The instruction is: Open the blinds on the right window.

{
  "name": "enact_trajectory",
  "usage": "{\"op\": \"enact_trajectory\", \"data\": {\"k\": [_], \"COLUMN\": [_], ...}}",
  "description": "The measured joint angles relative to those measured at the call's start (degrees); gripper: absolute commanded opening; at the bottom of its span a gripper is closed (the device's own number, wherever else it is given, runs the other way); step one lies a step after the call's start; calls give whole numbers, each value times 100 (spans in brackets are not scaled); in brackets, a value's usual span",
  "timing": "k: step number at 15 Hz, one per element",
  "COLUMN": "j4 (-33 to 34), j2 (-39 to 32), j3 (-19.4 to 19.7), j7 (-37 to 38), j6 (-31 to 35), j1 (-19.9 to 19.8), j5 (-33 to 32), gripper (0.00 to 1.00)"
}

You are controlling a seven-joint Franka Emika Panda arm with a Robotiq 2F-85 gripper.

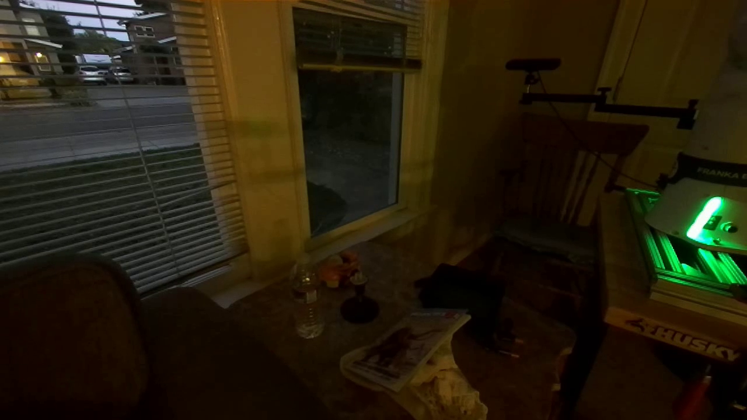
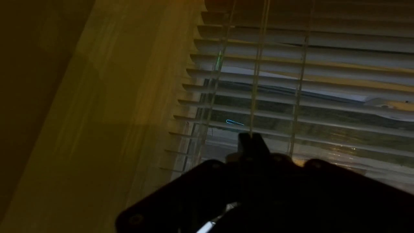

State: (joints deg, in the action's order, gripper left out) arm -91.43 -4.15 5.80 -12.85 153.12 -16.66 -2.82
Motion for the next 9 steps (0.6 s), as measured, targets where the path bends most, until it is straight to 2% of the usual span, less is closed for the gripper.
{"op": "enact_trajectory", "data": {"k": [5, 9], "j4": [-883, -1265], "j2": [384, 457], "j3": [148, 204], "j7": [-17, -17], "j6": [554, 851], "j1": [193, 301], "j5": [1, 1], "gripper": [0, 0]}}
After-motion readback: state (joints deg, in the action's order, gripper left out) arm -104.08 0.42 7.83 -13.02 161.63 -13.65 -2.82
